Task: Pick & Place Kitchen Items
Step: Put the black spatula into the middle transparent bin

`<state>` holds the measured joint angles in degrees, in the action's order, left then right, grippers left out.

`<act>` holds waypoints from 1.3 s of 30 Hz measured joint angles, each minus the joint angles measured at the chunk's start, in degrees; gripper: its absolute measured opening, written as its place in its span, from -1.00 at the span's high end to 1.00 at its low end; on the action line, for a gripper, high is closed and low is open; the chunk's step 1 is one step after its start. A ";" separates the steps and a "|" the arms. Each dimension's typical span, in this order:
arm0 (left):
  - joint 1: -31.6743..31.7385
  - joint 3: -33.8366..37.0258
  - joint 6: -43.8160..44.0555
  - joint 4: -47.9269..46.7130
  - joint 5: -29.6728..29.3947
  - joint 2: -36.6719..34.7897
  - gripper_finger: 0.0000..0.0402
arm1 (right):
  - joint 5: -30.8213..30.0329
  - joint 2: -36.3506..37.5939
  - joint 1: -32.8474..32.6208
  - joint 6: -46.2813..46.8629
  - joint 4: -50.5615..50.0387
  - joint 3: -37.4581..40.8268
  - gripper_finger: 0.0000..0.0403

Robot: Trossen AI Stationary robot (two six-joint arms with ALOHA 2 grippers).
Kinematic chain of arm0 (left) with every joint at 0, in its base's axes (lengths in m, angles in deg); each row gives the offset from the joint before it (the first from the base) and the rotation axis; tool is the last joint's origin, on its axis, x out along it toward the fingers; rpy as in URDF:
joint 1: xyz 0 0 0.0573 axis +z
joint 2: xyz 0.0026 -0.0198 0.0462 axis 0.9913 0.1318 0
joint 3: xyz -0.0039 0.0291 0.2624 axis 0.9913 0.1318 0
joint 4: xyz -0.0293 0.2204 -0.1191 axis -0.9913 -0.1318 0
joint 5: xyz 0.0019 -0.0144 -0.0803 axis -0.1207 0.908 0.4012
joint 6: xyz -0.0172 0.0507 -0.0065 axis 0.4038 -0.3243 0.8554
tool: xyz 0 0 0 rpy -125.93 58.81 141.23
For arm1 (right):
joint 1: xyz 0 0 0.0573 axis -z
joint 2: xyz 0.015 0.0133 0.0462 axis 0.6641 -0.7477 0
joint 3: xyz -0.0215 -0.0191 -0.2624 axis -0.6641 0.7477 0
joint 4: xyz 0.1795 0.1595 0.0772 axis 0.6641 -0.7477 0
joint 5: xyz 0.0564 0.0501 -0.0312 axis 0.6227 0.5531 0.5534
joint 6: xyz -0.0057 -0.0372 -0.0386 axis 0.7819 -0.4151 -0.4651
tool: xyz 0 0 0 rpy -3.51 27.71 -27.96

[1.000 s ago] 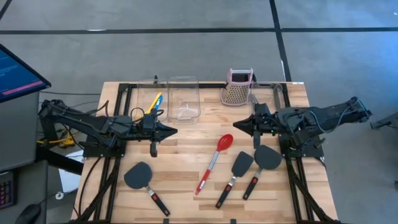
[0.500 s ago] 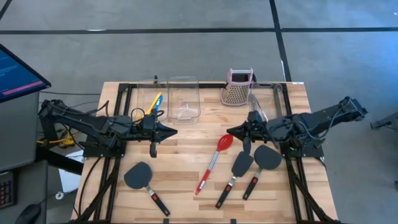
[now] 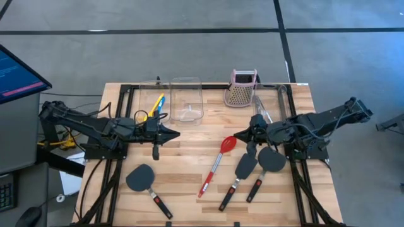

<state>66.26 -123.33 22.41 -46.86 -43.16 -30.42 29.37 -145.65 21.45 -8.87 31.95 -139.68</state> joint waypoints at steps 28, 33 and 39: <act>0.00 0.00 0.19 0.09 -0.05 0.00 0.99 | 7.25 -12.15 2.84 -25.84 -18.88 -18.14 1.00; 0.00 0.00 0.19 0.06 -0.05 0.00 0.99 | 11.13 -15.69 6.10 -26.17 -21.46 -18.13 1.00; 0.00 0.00 0.19 0.04 -0.05 0.00 0.99 | 24.01 -18.84 11.98 -27.07 -26.39 -18.13 1.00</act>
<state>66.26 -123.33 22.59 -46.82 -43.21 -30.42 53.38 -164.49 33.42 -35.94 5.57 -157.81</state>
